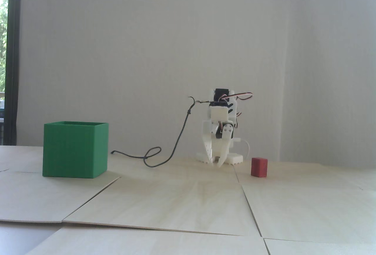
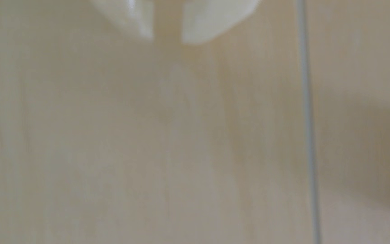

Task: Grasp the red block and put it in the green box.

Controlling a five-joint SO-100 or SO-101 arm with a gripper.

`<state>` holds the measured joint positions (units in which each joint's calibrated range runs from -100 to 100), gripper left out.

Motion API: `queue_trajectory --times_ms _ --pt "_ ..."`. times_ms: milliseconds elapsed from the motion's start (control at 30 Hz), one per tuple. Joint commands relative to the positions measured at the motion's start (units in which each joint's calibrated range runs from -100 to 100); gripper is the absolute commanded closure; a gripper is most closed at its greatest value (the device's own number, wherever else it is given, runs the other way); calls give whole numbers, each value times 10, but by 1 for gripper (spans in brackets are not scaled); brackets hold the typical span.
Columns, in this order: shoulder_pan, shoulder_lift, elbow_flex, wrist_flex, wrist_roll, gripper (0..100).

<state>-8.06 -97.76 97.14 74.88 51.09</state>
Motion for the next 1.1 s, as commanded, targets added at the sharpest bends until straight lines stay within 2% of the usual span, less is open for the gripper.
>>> queue_trajectory --times_ms 0,1067 --pt "0 -10 6 19 -3 97" --pt "-23 -10 6 16 -3 97"
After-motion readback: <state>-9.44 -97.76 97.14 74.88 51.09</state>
